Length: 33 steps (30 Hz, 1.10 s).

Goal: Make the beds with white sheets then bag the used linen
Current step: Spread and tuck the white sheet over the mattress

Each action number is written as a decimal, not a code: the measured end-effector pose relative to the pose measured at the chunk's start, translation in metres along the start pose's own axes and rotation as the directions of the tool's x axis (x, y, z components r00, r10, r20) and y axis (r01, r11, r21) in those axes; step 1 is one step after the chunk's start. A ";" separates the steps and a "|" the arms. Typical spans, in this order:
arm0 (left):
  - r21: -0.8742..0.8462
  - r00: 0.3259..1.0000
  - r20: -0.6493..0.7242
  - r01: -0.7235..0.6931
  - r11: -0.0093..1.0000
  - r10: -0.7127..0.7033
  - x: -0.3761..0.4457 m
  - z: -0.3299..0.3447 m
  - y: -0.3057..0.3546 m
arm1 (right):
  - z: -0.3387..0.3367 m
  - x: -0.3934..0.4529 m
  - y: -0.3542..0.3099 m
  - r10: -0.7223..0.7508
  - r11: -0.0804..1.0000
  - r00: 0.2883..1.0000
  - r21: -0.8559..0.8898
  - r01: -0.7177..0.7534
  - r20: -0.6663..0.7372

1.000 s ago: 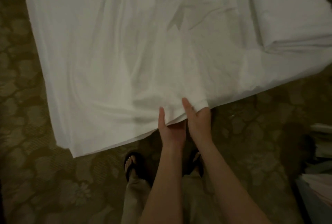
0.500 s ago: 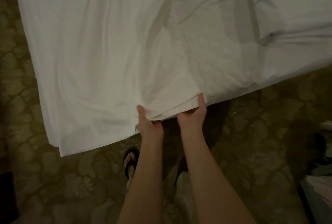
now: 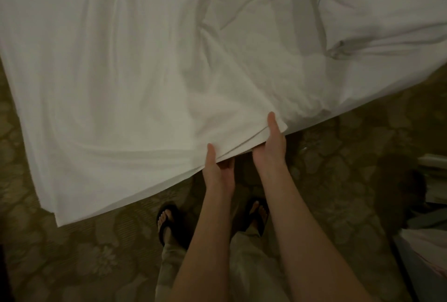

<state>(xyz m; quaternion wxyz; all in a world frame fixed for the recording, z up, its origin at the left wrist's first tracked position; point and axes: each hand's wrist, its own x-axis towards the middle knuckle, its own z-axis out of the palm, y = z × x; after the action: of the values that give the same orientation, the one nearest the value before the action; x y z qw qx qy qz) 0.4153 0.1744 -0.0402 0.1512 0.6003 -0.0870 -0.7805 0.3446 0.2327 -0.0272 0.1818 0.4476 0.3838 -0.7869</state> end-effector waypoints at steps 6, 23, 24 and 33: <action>-0.079 1.000 -0.029 -0.001 0.997 -0.001 0.015 -0.013 0.012 | -0.029 0.005 0.014 0.035 0.997 0.994 -0.063 -0.042 -0.108; -0.153 0.984 -0.131 -0.143 0.978 0.124 0.027 -0.079 0.095 | -0.018 0.004 0.045 0.157 0.982 0.987 -0.105 -0.160 -0.035; -0.188 0.985 -0.129 -0.141 0.972 0.118 0.026 -0.087 0.105 | -0.015 -0.001 0.055 0.173 0.978 0.985 -0.115 -0.175 -0.028; -0.123 0.956 -0.134 -0.277 0.953 0.261 0.028 -0.159 0.211 | -0.002 -0.013 0.095 -0.026 0.972 0.976 -0.233 -0.025 -0.214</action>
<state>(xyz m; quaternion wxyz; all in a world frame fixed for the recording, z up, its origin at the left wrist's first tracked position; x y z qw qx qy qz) 0.5895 -0.0263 -0.0406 0.3030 0.6151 -0.1037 -0.7205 0.4126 0.1721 -0.0586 0.1904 0.5055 0.4916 -0.6830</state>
